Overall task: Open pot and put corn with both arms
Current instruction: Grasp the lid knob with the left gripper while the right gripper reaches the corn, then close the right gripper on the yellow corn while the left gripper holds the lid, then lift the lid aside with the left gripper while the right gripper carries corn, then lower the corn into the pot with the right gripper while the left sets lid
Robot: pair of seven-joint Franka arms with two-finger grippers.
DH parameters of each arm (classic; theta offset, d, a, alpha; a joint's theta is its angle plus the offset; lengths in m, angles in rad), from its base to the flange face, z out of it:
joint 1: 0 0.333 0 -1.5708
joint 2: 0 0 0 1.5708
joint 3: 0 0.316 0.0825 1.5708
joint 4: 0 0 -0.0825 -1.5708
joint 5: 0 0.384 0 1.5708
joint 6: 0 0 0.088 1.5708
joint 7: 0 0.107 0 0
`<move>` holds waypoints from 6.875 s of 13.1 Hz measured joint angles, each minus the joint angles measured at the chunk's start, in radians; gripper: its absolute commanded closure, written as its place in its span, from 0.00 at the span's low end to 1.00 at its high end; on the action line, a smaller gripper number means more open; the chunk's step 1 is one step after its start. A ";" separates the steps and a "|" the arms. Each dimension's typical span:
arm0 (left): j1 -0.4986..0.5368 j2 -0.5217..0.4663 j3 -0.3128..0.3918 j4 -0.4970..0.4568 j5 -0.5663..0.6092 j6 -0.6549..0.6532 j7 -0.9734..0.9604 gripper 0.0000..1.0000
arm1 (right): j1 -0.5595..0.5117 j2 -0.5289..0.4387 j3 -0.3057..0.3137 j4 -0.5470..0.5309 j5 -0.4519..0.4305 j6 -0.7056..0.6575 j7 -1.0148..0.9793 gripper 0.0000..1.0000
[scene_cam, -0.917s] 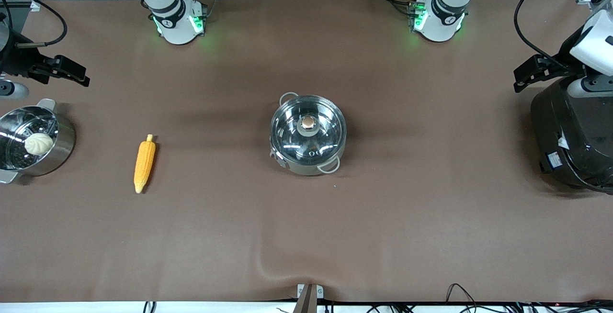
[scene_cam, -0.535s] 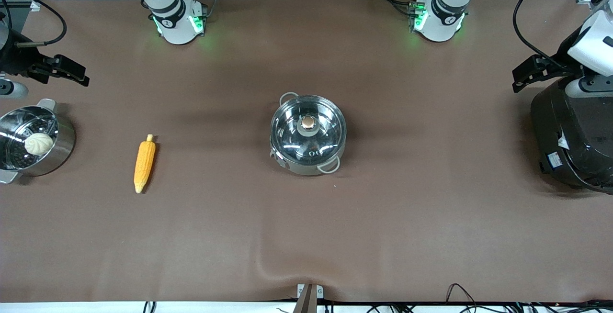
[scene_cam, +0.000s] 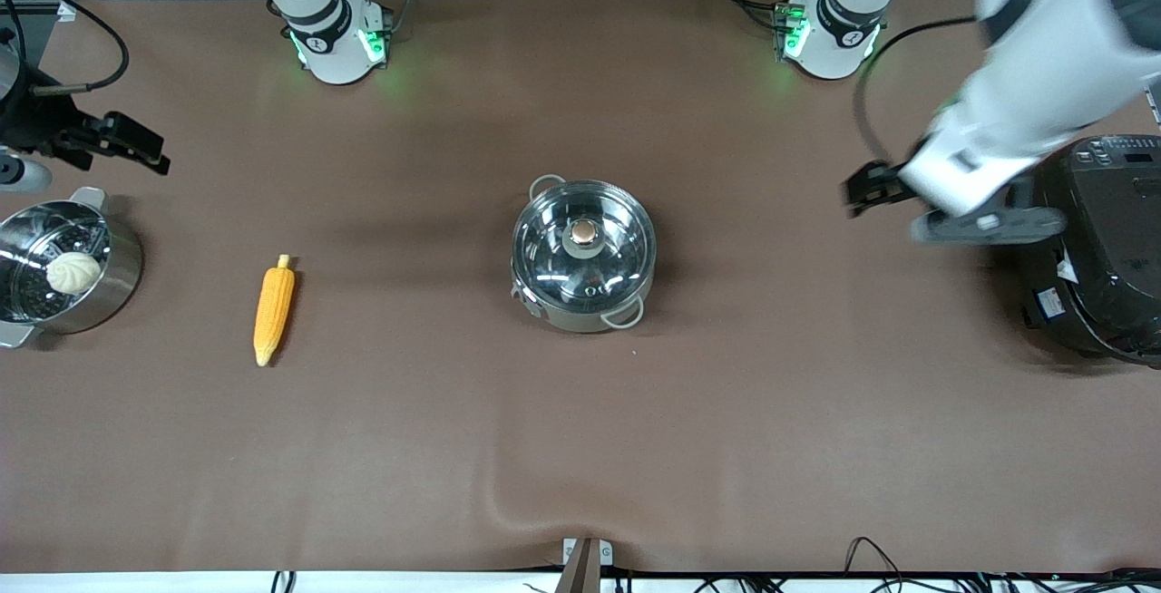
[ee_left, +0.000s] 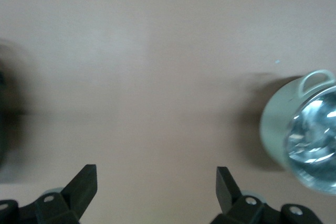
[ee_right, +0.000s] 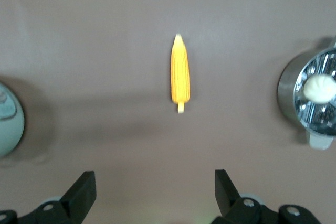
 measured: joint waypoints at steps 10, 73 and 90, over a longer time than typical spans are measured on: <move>-0.450 0.400 0.054 0.229 0.008 0.223 -0.636 0.00 | -0.033 0.274 -0.007 -0.193 -0.025 0.449 -0.054 0.00; 0.135 0.245 0.102 -0.435 0.062 0.604 -0.041 1.00 | 0.684 0.592 0.021 0.244 0.076 0.332 0.611 0.92; 0.192 0.095 0.094 -0.531 0.062 0.736 0.059 0.00 | 0.787 0.752 0.019 0.297 0.076 0.483 0.899 0.00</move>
